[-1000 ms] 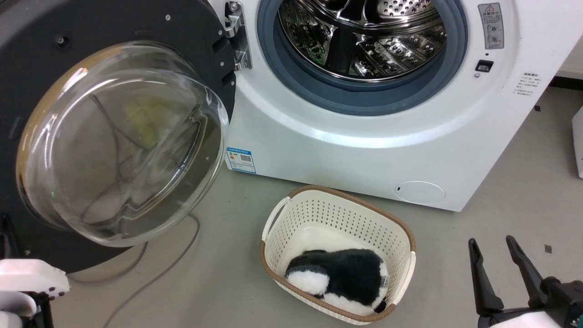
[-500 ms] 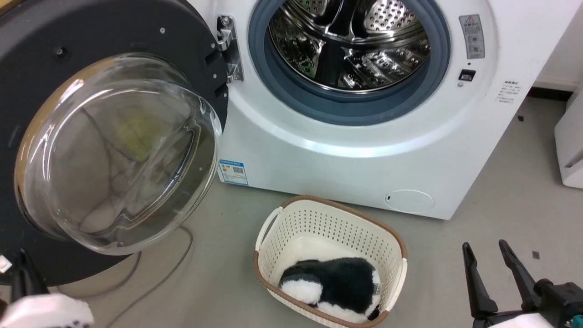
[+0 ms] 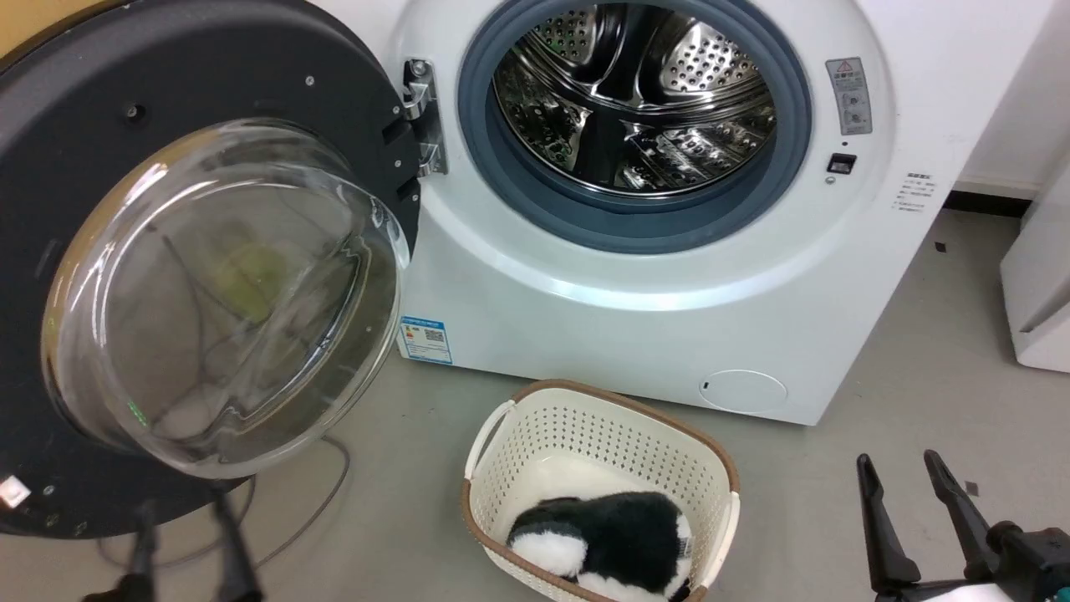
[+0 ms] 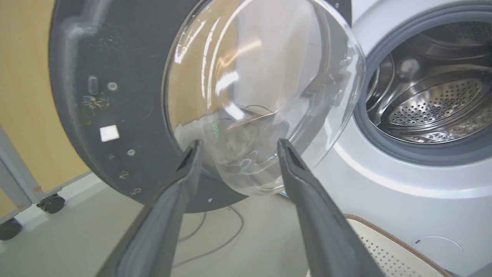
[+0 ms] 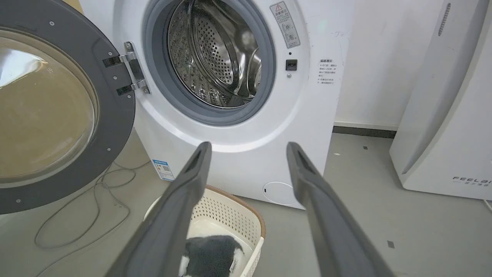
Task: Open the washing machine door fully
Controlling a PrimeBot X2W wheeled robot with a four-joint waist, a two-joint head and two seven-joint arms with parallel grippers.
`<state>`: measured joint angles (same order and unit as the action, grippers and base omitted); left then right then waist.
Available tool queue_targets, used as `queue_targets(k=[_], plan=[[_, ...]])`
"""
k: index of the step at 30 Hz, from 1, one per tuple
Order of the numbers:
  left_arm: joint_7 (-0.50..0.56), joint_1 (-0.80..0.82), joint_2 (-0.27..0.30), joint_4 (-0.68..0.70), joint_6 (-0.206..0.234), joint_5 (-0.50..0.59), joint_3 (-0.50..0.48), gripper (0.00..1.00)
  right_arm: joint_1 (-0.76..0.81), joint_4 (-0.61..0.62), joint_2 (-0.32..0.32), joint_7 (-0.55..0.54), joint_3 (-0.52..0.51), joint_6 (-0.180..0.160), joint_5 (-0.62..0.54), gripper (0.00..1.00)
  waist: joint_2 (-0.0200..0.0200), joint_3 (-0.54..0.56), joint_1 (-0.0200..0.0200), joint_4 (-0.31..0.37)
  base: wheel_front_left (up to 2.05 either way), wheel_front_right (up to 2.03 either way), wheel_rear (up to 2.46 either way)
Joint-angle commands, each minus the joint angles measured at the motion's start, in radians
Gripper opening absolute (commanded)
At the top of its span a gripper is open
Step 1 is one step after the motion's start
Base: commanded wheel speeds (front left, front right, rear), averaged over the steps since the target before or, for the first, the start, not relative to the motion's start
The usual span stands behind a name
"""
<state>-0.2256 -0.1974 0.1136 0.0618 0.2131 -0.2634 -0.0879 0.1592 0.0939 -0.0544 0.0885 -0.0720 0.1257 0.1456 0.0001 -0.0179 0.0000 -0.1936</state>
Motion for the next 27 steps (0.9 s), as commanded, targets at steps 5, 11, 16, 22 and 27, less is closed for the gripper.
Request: queue_targets(k=[5,11,16,22,27], plan=[[0.027,-0.007,-0.001,0.042,-0.023,0.055,0.091,1.00,0.009,0.013,0.004,-0.008,0.009,0.005,-0.022,1.00,-0.0001,0.001,0.0000,0.028,0.00,0.00,0.00],[0.069,0.045,0.014,0.035,-0.071,0.112,0.198,1.00,0.008,0.027,0.004,-0.026,0.018,0.005,-0.032,1.00,-0.0001,0.005,0.0000,0.080,0.00,0.00,0.00],[0.107,0.109,0.033,0.005,-0.100,0.153,0.256,1.00,-0.001,0.035,0.004,-0.043,0.022,0.005,-0.044,1.00,-0.0001,0.001,0.0000,0.126,0.00,0.00,0.00],[0.138,0.153,0.043,-0.033,-0.112,0.165,0.278,1.00,0.005,0.039,0.004,-0.055,0.019,0.005,-0.059,1.00,-0.0001,-0.003,0.0000,0.174,0.00,0.00,0.00],[0.140,0.147,0.035,-0.056,-0.102,0.145,0.269,1.00,0.013,0.036,0.004,-0.057,0.032,0.005,-0.057,1.00,-0.0001,0.000,0.0000,0.197,0.00,0.00,0.00]])
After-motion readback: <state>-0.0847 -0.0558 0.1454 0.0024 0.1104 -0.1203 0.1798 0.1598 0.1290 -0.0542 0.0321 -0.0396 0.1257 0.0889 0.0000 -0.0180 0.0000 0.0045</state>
